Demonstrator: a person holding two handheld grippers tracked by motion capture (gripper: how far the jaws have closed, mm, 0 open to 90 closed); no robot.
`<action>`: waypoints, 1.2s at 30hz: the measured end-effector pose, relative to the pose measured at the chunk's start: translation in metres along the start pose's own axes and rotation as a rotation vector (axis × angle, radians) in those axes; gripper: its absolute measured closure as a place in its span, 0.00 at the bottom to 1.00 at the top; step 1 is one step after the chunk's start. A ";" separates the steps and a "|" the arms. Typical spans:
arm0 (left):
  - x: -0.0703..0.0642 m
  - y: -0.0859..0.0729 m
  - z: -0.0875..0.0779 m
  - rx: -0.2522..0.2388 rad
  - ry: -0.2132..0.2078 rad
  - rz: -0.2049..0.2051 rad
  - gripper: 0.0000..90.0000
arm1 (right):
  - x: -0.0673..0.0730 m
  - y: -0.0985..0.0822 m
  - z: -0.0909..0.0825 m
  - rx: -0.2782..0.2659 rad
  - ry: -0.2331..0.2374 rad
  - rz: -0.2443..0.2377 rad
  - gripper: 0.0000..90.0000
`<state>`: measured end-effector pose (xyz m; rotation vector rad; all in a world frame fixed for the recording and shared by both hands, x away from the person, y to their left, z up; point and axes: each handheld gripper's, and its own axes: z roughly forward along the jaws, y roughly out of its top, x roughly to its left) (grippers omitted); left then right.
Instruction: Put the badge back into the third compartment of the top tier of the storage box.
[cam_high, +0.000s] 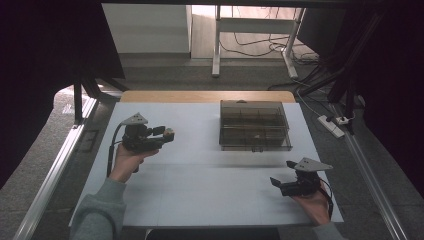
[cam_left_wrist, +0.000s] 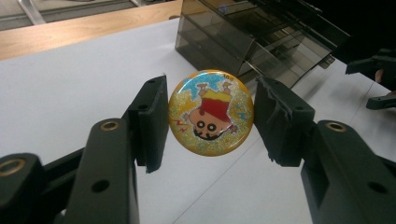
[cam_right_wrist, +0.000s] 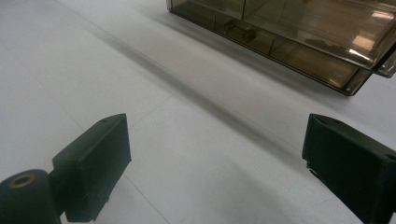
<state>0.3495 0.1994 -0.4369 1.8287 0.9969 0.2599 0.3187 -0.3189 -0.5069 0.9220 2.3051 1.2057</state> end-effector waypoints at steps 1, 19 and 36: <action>-0.001 0.001 0.000 -0.003 -0.001 0.001 0.52 | 0.000 0.000 0.000 0.000 0.000 0.000 0.08; -0.010 0.011 0.001 -0.055 -0.019 0.018 0.52 | -0.001 -0.001 0.001 0.001 0.005 0.009 0.08; -0.028 0.020 0.018 -0.056 -0.056 0.061 0.52 | 0.000 -0.001 0.001 0.000 0.006 0.008 0.08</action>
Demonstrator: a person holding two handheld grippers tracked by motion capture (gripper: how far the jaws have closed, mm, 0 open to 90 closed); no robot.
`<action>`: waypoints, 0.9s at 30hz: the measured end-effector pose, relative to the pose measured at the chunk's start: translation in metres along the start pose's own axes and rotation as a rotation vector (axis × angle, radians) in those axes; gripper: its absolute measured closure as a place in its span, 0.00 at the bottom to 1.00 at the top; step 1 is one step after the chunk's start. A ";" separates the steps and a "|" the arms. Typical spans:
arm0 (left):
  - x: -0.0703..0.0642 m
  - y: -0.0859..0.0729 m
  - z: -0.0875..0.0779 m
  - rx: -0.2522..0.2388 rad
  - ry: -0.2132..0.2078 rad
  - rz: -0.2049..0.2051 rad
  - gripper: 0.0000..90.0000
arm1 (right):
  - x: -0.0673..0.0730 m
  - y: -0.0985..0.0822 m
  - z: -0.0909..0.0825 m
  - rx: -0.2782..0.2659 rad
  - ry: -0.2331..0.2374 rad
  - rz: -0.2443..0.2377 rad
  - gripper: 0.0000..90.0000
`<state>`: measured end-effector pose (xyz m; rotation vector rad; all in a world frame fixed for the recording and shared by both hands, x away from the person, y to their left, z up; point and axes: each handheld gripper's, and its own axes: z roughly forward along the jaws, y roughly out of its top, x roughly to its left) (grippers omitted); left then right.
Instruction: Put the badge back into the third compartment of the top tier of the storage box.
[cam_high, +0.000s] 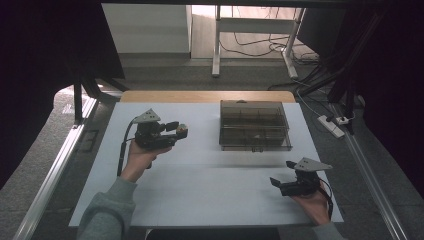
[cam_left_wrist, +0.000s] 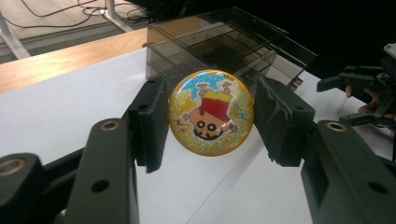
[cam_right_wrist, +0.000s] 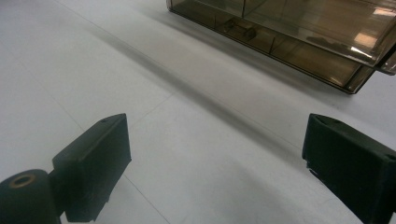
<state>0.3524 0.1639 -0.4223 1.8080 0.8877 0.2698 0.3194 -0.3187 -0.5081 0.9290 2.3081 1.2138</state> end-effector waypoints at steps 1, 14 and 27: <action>-0.001 0.000 0.002 0.002 -0.002 0.003 0.52 | 0.000 0.000 0.000 0.000 0.000 0.000 0.08; -0.010 0.005 0.019 0.017 -0.025 0.029 0.52 | 0.000 0.000 -0.001 -0.003 -0.002 -0.004 0.08; -0.020 0.012 0.034 0.007 -0.049 0.049 0.52 | 0.000 0.000 -0.001 -0.006 -0.001 -0.003 0.08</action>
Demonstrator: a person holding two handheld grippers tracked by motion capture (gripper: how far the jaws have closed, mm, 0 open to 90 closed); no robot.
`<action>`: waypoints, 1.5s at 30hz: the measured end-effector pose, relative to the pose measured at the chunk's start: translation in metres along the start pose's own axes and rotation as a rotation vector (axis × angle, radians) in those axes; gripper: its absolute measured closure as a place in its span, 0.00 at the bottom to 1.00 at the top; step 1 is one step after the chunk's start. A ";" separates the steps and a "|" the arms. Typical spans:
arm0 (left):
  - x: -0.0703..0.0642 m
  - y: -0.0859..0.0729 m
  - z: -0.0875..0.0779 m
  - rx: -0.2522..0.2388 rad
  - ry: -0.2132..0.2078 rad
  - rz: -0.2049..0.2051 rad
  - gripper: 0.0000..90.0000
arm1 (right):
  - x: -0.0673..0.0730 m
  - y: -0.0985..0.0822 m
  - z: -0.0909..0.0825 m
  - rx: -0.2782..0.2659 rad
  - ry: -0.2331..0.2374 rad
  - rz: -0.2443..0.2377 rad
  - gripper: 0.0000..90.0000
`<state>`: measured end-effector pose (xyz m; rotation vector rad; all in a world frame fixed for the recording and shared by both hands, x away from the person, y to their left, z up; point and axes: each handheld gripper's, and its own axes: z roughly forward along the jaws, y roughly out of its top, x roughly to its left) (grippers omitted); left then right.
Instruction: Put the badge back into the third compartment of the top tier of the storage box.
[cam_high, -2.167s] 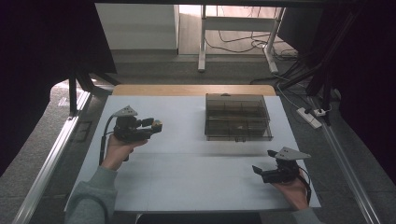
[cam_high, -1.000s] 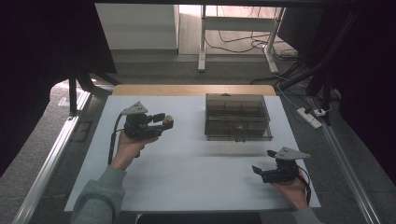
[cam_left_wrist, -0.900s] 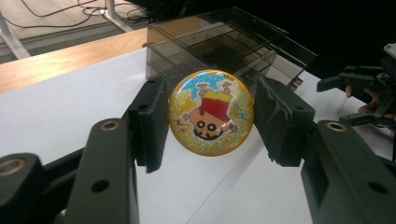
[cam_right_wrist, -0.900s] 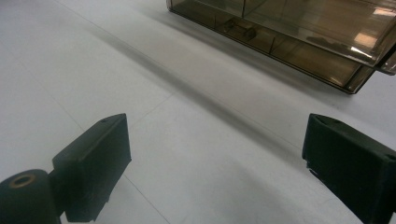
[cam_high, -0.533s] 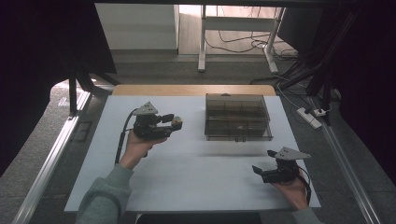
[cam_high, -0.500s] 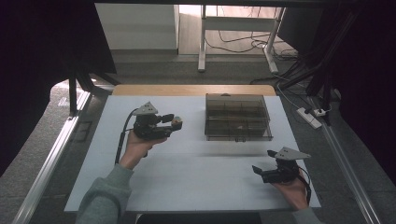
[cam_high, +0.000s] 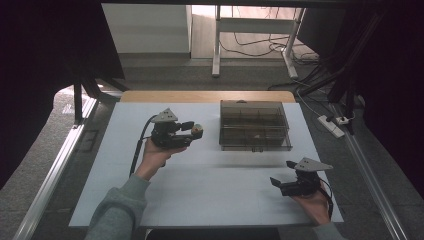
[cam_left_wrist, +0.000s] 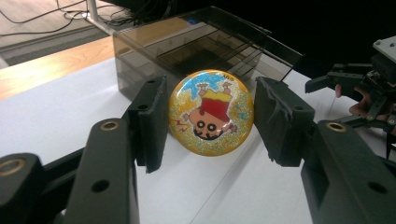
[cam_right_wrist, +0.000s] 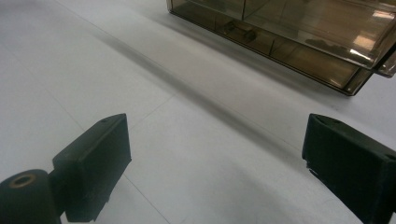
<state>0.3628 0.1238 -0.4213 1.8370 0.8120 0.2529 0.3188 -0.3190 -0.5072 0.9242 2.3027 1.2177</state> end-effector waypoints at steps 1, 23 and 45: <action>-0.001 0.001 0.001 -0.001 -0.003 0.000 0.52 | 0.000 0.000 0.000 -0.001 0.000 0.001 0.08; -0.019 0.025 0.030 -0.016 -0.054 0.031 0.52 | -0.001 0.000 -0.002 -0.014 0.010 0.006 0.08; -0.029 0.039 0.061 -0.004 -0.087 0.030 0.52 | -0.001 0.000 -0.002 -0.017 0.012 0.007 0.08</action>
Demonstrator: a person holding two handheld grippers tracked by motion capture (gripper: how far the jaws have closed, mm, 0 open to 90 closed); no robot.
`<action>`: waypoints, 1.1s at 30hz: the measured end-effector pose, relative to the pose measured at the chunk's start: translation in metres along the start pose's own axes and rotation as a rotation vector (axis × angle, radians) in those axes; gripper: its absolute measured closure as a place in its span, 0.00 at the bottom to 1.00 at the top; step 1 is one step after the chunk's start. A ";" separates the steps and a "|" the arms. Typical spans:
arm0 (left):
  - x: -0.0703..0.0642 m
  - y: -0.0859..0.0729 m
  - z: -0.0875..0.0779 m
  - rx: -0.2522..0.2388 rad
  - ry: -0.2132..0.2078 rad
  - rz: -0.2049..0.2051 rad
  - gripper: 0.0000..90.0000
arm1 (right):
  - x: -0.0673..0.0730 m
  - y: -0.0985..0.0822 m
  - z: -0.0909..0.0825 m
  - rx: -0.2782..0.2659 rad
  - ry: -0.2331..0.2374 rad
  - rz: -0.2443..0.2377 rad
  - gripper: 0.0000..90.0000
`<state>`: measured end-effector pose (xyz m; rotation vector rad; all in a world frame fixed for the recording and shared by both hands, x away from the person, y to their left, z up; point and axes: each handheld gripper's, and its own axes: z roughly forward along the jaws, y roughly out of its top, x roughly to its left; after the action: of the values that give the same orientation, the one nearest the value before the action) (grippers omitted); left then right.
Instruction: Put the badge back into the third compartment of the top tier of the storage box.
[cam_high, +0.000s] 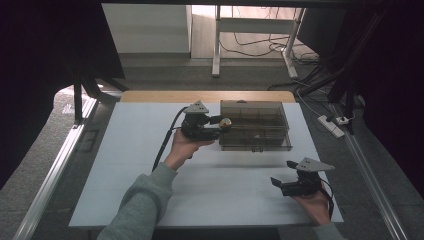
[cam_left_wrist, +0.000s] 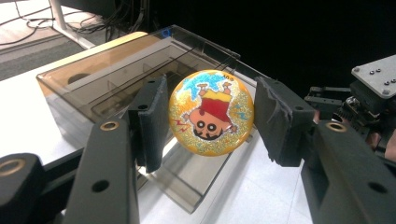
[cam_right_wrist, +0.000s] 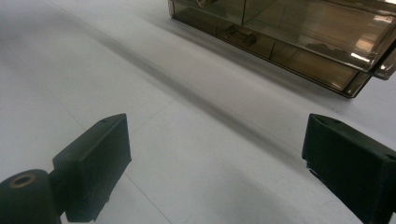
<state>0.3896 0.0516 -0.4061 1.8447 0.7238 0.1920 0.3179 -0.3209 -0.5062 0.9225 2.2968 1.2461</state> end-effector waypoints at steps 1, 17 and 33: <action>-0.001 0.001 0.002 0.002 -0.003 0.003 0.52 | 0.000 0.000 0.000 0.001 -0.001 -0.002 0.09; -0.009 0.010 0.034 0.026 -0.037 -0.002 0.52 | 0.000 0.000 -0.001 0.001 -0.002 -0.002 0.09; -0.015 0.023 0.063 0.045 -0.071 0.000 0.52 | 0.000 -0.001 0.000 0.003 -0.001 -0.001 0.08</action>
<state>0.4148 -0.0120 -0.4074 1.8849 0.6839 0.1098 0.3175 -0.3212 -0.5065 0.9233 2.2984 1.2416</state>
